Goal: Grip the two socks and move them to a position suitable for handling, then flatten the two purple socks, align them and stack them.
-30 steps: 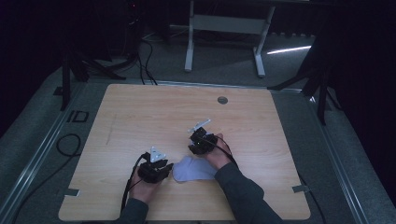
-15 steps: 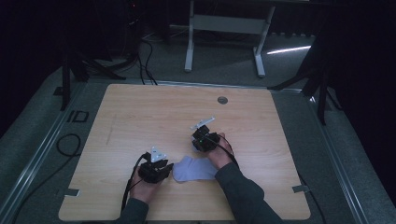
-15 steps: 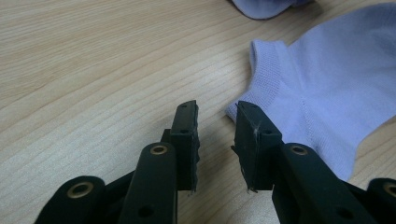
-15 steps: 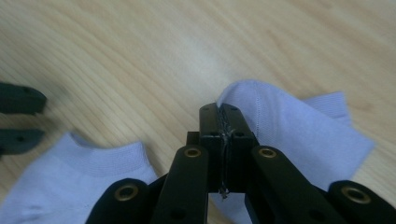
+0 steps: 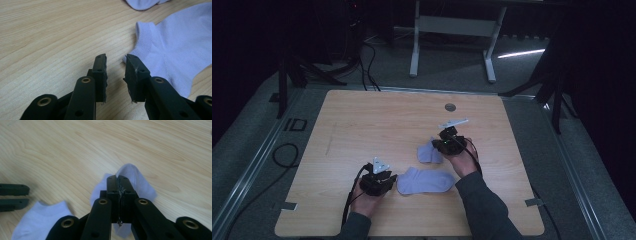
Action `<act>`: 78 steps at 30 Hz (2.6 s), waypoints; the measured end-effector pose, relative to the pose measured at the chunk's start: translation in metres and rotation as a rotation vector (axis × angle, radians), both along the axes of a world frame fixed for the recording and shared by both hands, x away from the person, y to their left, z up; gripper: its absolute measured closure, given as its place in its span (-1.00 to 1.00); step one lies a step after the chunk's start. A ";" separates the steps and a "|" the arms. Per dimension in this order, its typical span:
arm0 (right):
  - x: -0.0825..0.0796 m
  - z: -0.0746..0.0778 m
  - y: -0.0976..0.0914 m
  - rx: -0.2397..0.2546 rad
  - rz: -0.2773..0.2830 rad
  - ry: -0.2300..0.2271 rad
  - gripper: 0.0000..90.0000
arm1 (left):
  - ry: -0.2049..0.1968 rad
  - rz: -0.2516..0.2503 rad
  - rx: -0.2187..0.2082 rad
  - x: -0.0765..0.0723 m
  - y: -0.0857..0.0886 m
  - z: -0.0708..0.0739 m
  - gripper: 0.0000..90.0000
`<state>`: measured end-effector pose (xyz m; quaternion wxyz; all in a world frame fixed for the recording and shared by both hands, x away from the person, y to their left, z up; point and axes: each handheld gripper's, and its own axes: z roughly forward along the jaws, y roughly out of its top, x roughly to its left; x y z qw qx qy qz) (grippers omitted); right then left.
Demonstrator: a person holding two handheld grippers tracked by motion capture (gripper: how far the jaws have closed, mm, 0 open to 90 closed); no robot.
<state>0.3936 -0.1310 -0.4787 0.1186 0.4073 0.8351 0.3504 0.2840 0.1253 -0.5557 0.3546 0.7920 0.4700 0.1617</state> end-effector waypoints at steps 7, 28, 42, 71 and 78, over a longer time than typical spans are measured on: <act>0.001 -0.013 -0.031 -0.006 -0.061 0.025 0.96 | 0.003 0.000 0.001 0.000 -0.001 -0.001 0.56; -0.002 -0.016 -0.073 -0.055 -0.121 -0.001 0.22 | 0.008 -0.004 0.002 0.000 -0.002 -0.002 0.56; 0.008 -0.020 -0.035 -0.093 0.001 -0.010 0.19 | 0.009 -0.006 0.002 0.000 -0.001 -0.001 0.54; 0.026 -0.036 -0.001 -0.169 0.137 0.002 0.17 | 0.015 -0.013 0.004 0.001 -0.003 -0.003 0.54; 0.030 -0.040 -0.003 -0.171 0.128 0.010 0.16 | 0.013 -0.006 0.000 0.002 -0.001 -0.002 0.54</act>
